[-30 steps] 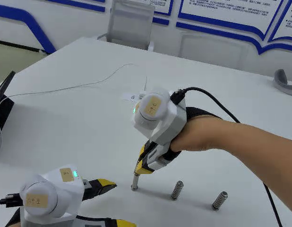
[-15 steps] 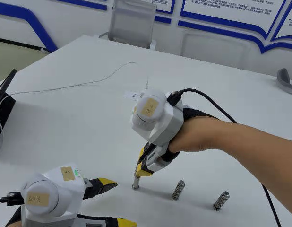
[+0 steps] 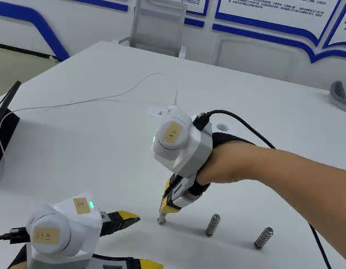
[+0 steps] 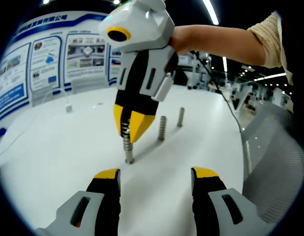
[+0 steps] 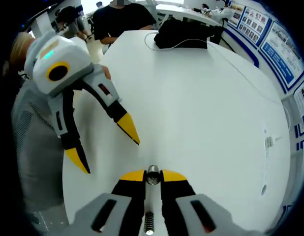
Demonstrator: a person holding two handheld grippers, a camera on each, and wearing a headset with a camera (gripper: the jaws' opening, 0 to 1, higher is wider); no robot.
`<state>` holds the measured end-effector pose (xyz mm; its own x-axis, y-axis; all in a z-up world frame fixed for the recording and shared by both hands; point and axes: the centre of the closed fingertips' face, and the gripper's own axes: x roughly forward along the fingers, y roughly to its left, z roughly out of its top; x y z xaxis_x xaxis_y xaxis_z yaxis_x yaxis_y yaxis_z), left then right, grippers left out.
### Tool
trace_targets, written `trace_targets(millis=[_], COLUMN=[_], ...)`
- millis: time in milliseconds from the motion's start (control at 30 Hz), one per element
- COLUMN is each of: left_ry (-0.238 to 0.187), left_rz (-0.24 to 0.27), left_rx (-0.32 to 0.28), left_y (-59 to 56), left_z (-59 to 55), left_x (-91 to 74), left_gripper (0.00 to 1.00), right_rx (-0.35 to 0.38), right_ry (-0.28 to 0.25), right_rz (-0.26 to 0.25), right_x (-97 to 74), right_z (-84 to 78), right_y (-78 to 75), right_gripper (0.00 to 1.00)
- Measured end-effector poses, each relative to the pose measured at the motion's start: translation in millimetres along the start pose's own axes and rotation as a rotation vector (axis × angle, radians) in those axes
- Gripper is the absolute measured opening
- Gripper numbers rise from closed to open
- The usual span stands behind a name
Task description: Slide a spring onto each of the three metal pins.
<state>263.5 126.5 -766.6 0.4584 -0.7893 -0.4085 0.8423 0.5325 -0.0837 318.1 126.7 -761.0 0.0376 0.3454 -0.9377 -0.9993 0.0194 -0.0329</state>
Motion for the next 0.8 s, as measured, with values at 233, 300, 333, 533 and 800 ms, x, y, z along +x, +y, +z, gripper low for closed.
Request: trace_targets(millis=[233, 300, 333, 533, 800], left_ry=[0.002, 0.002, 0.002, 0.003, 0.003], left_rz=[0.0, 0.0, 0.0, 0.002, 0.002], left_rx=[-0.002, -0.003, -0.003, -0.005, -0.009], left_y=[-0.3, -0.3, -0.3, 0.0, -0.8], left_z=[-0.7, -0.9, -0.7, -1.4, -2.6], left_x=[-0.2, -0.4, -0.5, -1.4, -2.0], left_gripper=[0.59, 0.59, 0.59, 0.59, 0.59], right_rx=[0.005, 0.007, 0.008, 0.014, 0.017], right_ry=[0.007, 0.007, 0.007, 0.007, 0.008], right_rz=[0.005, 0.007, 0.008, 0.013, 0.014], right_x=[4.3, 5.5, 6.0, 10.1, 14.8], right_z=[-2.1, -2.4, -2.7, -4.2, -4.4], right_y=[0.9, 1.6, 1.8, 5.0, 7.1], right_gripper=[0.13, 0.13, 0.13, 0.13, 0.13])
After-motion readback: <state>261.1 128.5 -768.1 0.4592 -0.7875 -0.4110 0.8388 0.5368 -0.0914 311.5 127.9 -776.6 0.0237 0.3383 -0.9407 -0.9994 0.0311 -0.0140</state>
